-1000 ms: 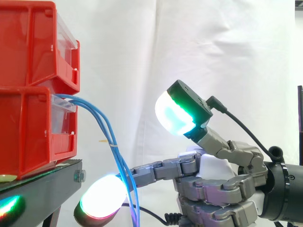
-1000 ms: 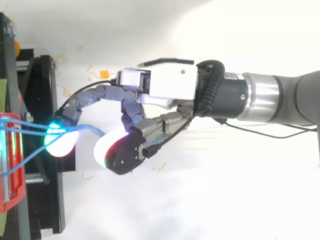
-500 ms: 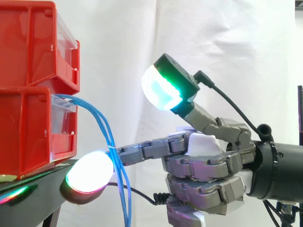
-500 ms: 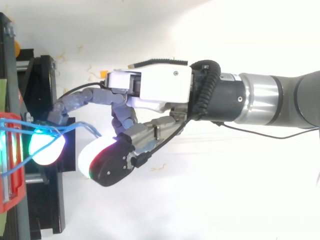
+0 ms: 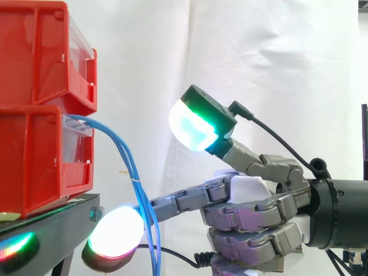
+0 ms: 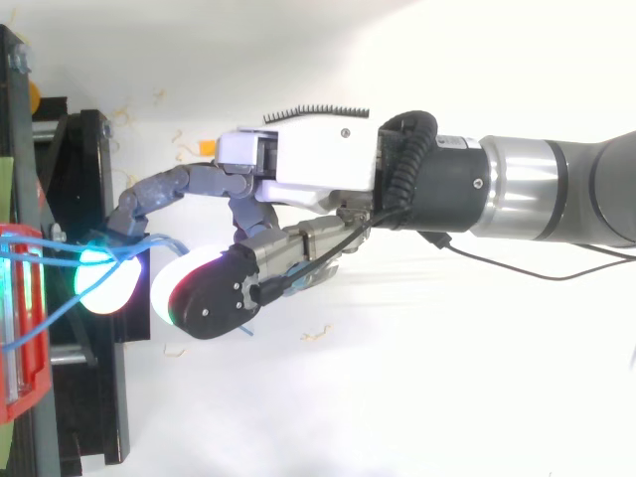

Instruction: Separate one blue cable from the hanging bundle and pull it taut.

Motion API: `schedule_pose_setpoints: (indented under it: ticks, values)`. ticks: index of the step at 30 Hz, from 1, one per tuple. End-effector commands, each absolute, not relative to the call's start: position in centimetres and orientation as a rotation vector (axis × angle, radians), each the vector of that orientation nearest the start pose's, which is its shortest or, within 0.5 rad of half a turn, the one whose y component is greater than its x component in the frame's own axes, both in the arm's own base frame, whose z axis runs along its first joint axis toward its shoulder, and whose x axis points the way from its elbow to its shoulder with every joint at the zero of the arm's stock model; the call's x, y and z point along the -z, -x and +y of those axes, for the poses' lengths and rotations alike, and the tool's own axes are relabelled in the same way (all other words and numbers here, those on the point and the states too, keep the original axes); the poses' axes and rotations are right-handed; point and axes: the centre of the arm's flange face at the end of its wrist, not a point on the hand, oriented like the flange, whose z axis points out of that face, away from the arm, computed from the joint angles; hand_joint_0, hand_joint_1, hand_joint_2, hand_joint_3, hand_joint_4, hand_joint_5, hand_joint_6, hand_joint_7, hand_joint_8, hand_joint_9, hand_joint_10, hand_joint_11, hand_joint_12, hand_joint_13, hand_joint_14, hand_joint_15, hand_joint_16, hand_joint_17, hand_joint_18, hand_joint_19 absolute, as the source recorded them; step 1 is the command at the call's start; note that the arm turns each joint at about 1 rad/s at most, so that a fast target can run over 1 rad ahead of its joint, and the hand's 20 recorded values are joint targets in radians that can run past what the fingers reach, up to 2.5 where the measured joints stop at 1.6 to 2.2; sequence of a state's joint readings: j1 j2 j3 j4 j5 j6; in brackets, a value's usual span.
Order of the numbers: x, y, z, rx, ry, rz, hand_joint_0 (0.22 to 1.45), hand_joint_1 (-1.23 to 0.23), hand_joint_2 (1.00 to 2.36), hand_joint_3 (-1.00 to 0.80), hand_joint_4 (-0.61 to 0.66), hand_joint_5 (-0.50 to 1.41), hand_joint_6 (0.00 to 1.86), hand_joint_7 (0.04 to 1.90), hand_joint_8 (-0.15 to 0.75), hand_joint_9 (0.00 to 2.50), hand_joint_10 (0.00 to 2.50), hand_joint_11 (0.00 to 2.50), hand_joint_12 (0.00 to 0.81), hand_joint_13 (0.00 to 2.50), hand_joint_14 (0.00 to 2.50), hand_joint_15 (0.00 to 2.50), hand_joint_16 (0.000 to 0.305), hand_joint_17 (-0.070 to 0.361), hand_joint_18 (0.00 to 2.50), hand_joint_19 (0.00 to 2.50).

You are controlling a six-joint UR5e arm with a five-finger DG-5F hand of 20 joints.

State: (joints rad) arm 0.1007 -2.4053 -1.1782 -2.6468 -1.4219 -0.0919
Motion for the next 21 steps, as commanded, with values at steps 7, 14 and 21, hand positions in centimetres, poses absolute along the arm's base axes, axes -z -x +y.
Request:
schedule_pose_setpoints:
  ticks: [7,14,21]
  values:
    - [-18.5,-78.3,-7.0,-1.135,-1.143,1.176,0.35,-0.47,1.0,-0.5,0.29,-0.09,0.5,0.66,0.22,2.41,0.44,1.79,0.406,2.11,0.01,1.56,0.089,0.201,2.1,0.59]
    - [-18.4,-78.2,-7.5,-1.065,-1.117,1.2,0.35,-0.47,1.0,-0.5,0.28,-0.1,0.5,0.64,0.218,2.4,0.4,1.8,0.405,2.1,0.01,1.54,0.09,0.202,2.09,0.59]
    - [-18.4,-78.1,-8.0,-0.992,-1.119,1.179,0.35,-0.47,1.0,-0.5,0.27,-0.11,0.5,0.62,0.214,2.41,0.36,1.8,0.409,2.09,0.02,1.53,0.089,0.201,2.08,0.6]
